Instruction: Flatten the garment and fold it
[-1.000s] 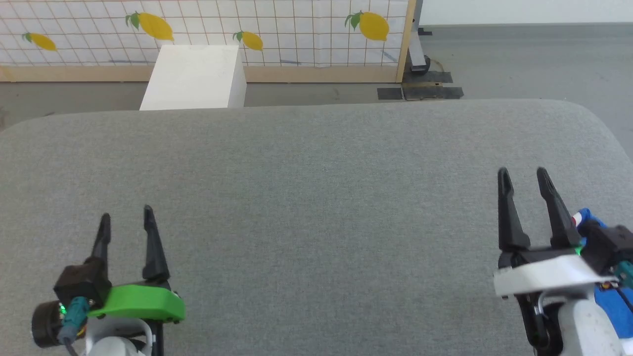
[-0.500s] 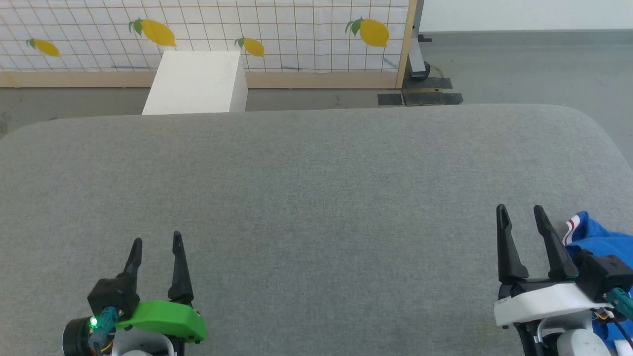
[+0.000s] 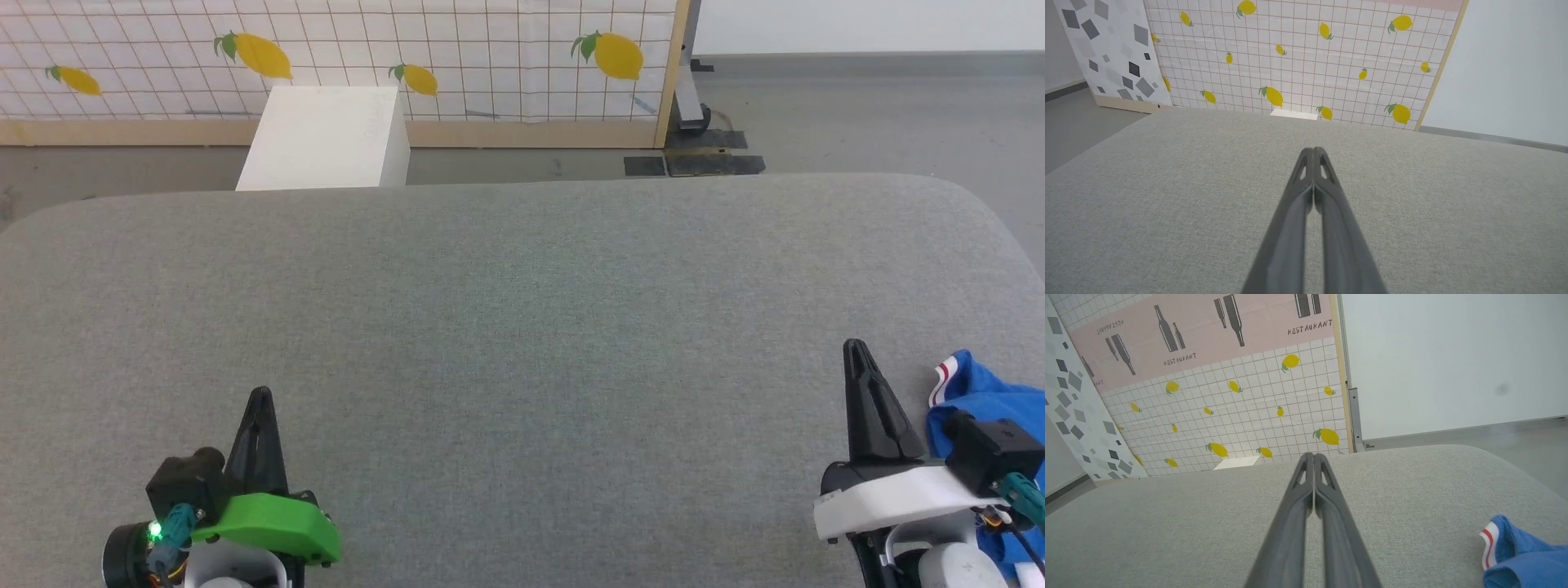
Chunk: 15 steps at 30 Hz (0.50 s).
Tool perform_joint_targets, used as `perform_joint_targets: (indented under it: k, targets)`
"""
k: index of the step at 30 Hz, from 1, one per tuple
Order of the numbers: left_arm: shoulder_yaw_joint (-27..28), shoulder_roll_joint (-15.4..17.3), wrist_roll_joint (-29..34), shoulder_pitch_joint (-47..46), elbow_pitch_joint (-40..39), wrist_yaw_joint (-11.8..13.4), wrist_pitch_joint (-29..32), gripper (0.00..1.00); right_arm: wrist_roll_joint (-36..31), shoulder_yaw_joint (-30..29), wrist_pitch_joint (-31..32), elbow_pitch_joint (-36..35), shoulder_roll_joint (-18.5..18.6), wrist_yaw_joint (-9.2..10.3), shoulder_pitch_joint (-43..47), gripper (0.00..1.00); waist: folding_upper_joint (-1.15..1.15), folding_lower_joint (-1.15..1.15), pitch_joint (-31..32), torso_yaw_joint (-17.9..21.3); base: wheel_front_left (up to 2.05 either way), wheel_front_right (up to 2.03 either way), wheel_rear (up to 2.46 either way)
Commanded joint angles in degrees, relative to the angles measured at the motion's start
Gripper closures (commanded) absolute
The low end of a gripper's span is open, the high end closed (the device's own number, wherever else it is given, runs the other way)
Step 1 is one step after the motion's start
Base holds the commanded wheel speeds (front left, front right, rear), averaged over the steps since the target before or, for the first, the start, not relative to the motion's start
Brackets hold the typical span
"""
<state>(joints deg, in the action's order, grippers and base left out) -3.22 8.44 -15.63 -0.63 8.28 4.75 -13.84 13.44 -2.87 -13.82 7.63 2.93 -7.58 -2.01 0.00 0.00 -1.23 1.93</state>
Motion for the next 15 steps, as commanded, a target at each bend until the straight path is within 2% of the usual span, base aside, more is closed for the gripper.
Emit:
perform_joint_targets:
  k: [1, 15]
  targets:
    - [0.1, -0.4, 0.7, 0.0, -0.4, -0.4, 0.3, 1.00, -0.8, 0.1, 0.3, -0.4, 0.0, 0.01, 0.2, 1.00, 0.00, 0.00, 0.0, 0.0, 0.00, 0.00, 0.00]
    - [0.5, -1.1, 2.7, 0.1, -1.5, -1.0, 2.1, 1.00, -2.5, 0.5, 2.2, -1.4, 0.0, 0.02, 0.4, 1.00, 0.00, 0.00, 0.2, -0.3, 0.00, 0.00, 0.00]
